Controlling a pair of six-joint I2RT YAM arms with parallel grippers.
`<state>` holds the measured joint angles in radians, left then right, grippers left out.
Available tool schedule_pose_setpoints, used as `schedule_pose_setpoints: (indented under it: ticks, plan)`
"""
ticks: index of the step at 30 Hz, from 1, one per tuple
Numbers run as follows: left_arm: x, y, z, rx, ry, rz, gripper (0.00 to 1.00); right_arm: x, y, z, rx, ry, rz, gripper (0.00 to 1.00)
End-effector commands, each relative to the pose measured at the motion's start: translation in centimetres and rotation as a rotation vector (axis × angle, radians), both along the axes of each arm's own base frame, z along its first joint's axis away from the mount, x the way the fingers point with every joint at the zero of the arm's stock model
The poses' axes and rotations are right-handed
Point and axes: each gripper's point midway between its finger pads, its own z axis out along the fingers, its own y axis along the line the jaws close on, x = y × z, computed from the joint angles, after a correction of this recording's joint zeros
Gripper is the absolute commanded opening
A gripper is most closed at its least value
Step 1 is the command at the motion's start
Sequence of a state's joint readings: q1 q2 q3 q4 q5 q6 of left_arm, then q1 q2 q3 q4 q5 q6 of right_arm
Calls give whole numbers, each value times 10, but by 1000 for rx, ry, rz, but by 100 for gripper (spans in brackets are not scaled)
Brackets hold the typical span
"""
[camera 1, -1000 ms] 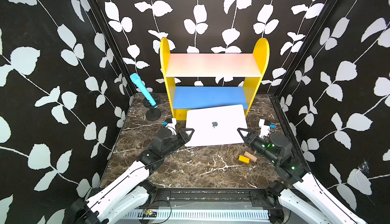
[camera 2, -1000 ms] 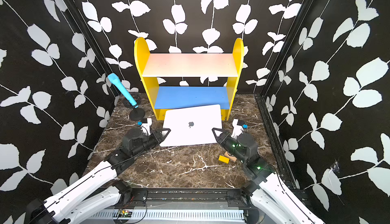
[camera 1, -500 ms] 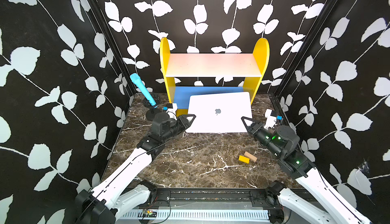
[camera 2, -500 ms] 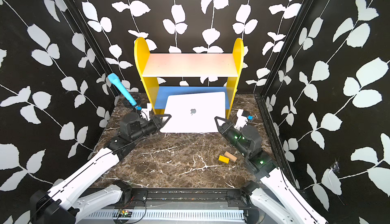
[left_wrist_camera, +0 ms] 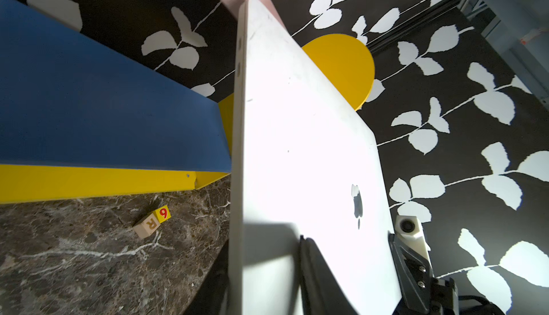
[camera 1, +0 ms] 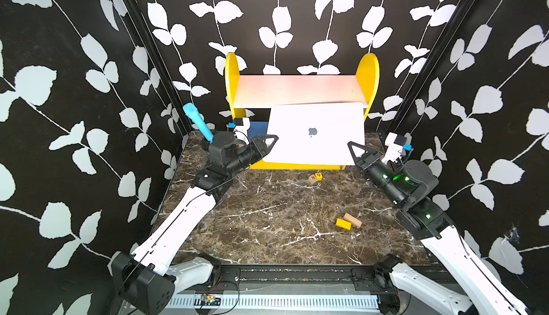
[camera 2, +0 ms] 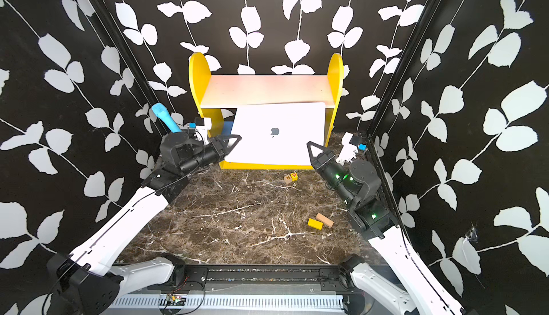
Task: Close the laptop lid and set it aside
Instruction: Pick up the laptop from the center of the board.
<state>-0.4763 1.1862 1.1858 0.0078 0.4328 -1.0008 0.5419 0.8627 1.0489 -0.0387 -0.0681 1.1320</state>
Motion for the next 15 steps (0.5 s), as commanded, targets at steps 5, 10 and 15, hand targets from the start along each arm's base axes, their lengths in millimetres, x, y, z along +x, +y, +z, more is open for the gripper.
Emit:
schedule_pose_setpoints:
  ticks: [5, 10, 15]
  plan:
    - [-40, -29, 97, -111, -258, -234, 0, -18, 75, -40, -177, 69, 424, 8]
    - [-27, -27, 107, -108, -262, -220, 0, 0, 80, -35, -175, 81, 429, 8]
    - [-12, -28, 115, -110, -254, -217, 0, 17, 85, -35, -150, 105, 437, 8]
